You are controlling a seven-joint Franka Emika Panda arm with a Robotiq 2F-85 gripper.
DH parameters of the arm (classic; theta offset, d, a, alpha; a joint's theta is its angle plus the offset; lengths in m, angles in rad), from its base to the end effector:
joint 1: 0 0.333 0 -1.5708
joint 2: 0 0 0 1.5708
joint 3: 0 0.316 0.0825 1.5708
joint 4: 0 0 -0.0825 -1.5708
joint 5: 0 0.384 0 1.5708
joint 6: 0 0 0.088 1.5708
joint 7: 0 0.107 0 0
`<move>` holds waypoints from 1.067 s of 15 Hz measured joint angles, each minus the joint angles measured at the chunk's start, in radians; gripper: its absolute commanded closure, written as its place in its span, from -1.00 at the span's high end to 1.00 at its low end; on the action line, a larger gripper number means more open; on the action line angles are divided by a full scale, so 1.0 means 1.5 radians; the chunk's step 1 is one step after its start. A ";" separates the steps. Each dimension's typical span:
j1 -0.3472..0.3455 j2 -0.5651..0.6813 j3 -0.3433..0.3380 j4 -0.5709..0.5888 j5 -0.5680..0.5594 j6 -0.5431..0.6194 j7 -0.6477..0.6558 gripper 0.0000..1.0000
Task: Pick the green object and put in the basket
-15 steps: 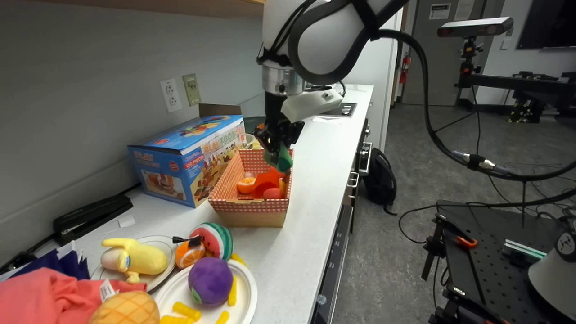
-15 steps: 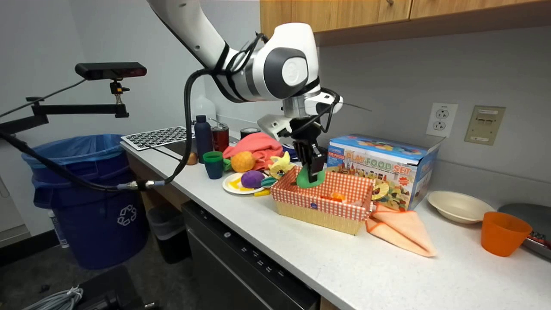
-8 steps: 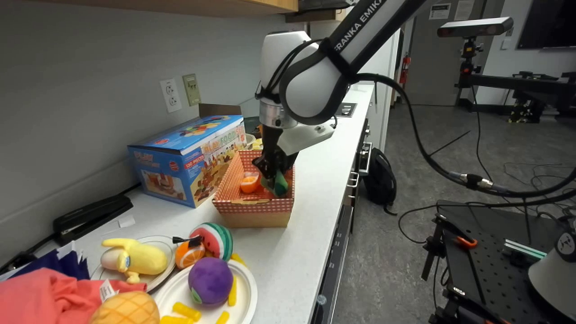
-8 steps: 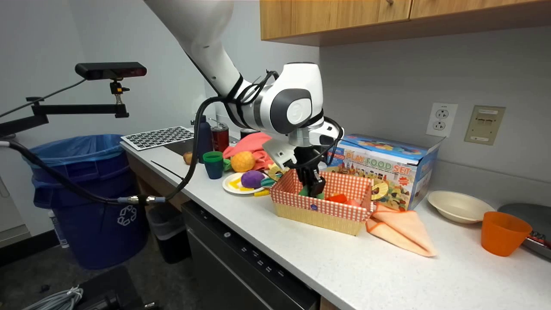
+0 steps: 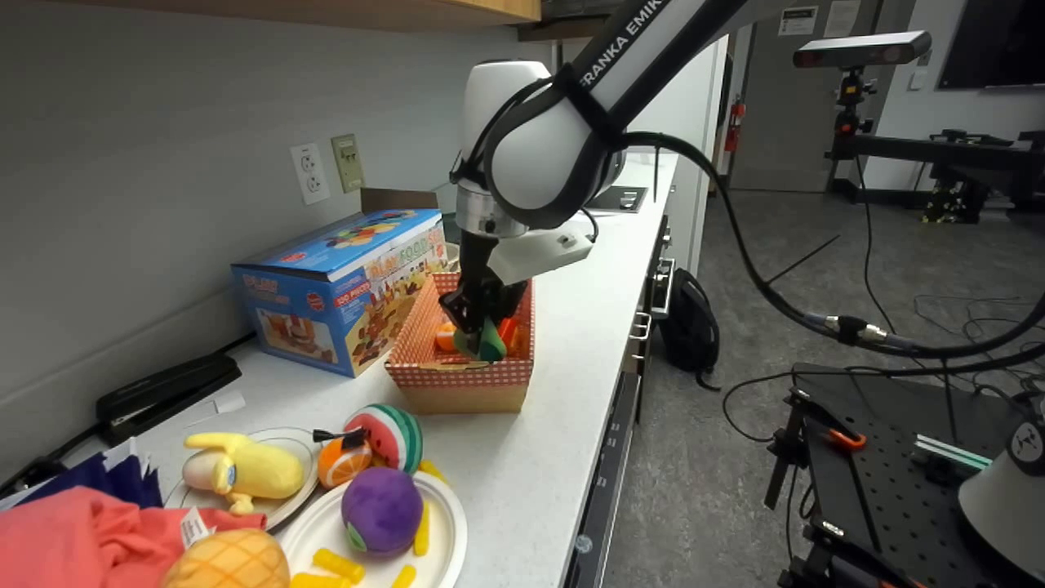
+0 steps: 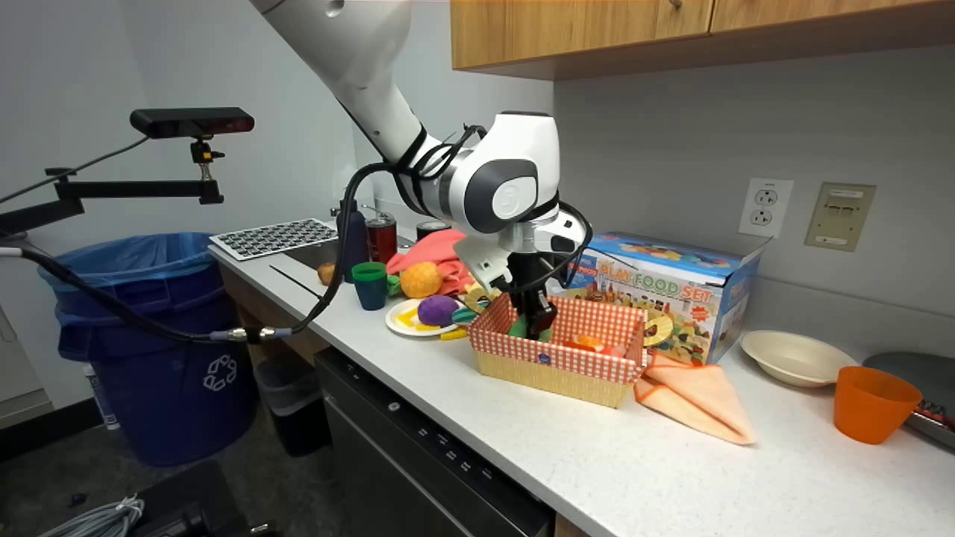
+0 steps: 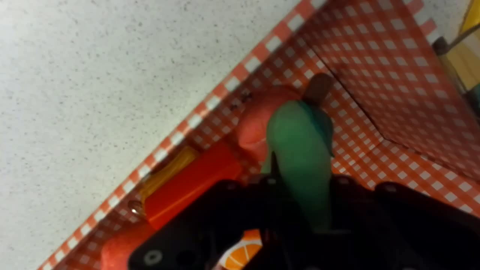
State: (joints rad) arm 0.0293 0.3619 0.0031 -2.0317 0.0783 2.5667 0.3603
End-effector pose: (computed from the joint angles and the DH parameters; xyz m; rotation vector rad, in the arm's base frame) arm 0.6155 0.0187 0.2837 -2.9920 0.5913 -0.2447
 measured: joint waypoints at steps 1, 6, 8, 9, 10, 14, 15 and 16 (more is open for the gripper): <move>0.000 0.001 0.005 0.002 0.009 0.000 -0.005 0.06; 0.006 0.003 0.017 0.010 0.020 0.000 -0.011 0.82; 0.008 0.001 0.016 0.016 0.019 0.000 -0.012 1.00; 0.008 -0.001 0.016 0.019 0.017 -0.003 -0.012 1.00; 0.009 -0.006 0.015 0.023 0.013 -0.007 -0.012 1.00; 0.020 -0.043 0.003 0.040 -0.024 -0.067 0.002 1.00; 0.023 -0.057 0.002 0.044 -0.035 -0.090 0.009 1.00; 0.024 -0.073 0.001 0.047 -0.045 -0.110 0.013 1.00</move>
State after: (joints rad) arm 0.0655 0.2529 0.0048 -1.9617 0.0106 2.4011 0.3803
